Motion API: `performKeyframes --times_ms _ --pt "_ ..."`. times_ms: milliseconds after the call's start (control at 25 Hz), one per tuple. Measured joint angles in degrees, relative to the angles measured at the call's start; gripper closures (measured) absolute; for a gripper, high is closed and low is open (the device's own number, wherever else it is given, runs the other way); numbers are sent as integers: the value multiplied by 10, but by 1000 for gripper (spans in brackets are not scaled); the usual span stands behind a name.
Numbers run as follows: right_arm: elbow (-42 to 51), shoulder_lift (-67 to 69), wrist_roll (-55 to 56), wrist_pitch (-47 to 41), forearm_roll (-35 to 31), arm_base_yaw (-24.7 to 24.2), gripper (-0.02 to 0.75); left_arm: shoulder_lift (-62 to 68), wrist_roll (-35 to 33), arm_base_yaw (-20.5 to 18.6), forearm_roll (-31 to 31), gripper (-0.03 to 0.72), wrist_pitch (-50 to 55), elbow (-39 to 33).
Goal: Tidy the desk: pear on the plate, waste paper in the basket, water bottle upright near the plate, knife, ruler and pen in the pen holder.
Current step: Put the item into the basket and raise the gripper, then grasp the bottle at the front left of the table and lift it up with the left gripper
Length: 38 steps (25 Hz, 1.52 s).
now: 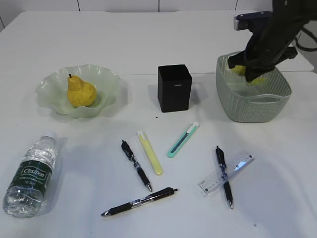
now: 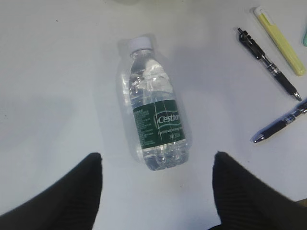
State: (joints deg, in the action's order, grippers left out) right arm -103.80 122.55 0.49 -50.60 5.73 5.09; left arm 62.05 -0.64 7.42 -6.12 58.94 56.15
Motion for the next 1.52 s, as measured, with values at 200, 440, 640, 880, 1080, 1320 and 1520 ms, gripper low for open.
performKeyframes --times_ms 200,440,640,880,1080,1320,1520 --pt "-17 26 29 1 22 0 589 0 0 0 -1 178 0 0" --pt "-26 27 38 -16 22 0 268 0 0 0 -1 178 -5 0" --pt "-44 26 38 -44 20 0 225 0 0 0 -1 178 -12 0" --pt "-51 24 24 -40 -19 0 201 0 0 0 -1 178 -12 0" --pt "-51 12 18 -82 -39 0 190 0 0 0 0 178 -12 0" --pt "-48 -44 17 -139 -52 0 190 0 0 0 0 178 -31 0" --pt "18 -107 6 -150 -53 0 190 0 0 0 1 178 -34 0"
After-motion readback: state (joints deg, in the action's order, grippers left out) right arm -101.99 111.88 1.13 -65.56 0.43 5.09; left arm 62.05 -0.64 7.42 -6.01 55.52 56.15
